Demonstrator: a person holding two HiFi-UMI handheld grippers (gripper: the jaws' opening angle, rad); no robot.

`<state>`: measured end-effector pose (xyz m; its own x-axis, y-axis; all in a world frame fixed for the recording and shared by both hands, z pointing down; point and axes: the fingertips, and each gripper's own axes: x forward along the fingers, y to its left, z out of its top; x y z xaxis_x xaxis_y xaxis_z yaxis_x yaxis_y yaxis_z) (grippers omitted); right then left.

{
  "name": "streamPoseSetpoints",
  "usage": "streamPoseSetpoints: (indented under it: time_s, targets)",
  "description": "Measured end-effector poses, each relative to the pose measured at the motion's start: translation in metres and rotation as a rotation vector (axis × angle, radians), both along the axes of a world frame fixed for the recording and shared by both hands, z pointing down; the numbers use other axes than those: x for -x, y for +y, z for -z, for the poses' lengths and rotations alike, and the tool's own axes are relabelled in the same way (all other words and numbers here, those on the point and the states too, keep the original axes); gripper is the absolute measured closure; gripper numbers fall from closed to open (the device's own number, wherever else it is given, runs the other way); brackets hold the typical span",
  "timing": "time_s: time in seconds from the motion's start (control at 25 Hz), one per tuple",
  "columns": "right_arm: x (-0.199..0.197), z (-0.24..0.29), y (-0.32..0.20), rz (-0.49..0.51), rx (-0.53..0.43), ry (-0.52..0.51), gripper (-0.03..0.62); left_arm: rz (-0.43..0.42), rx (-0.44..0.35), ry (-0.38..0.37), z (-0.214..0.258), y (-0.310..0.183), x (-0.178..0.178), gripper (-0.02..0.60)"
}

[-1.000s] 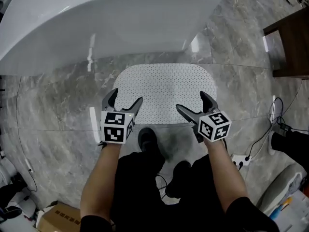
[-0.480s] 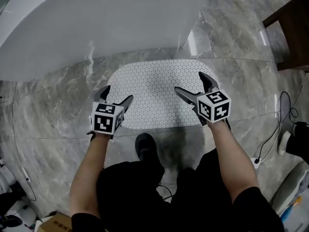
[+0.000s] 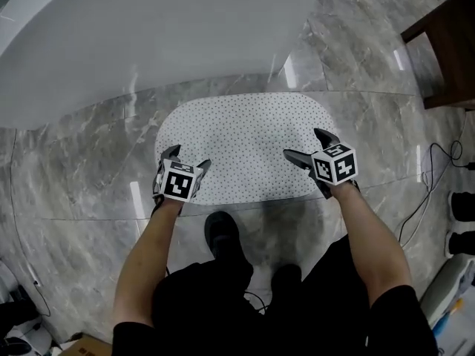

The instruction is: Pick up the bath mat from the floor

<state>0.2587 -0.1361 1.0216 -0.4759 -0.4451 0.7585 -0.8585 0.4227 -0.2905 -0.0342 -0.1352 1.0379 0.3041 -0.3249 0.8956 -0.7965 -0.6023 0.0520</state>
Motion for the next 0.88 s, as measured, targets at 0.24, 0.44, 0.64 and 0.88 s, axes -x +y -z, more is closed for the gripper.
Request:
streamPoseSetpoints:
  time_s: [0.24,0.44,0.64,0.88]
  targets:
    - [-0.015,-0.038,0.005,0.055,0.043,0.11,0.059,-0.105,0.026,-0.061,-0.029,0.006,-0.002,0.16]
    - [-0.02,-0.071,0.011,0.068,0.107,0.159,0.059,-0.134,0.063,-0.088,-0.053,0.008,0.009,0.16]
    - [-0.039,-0.092,0.016,0.051,0.109,0.204,0.057,-0.143,0.138,-0.095,-0.076,0.006,0.022,0.16]
    - [-0.065,-0.118,0.032,0.001,0.213,0.233,0.03,-0.147,0.194,-0.135,-0.094,0.015,0.045,0.146]
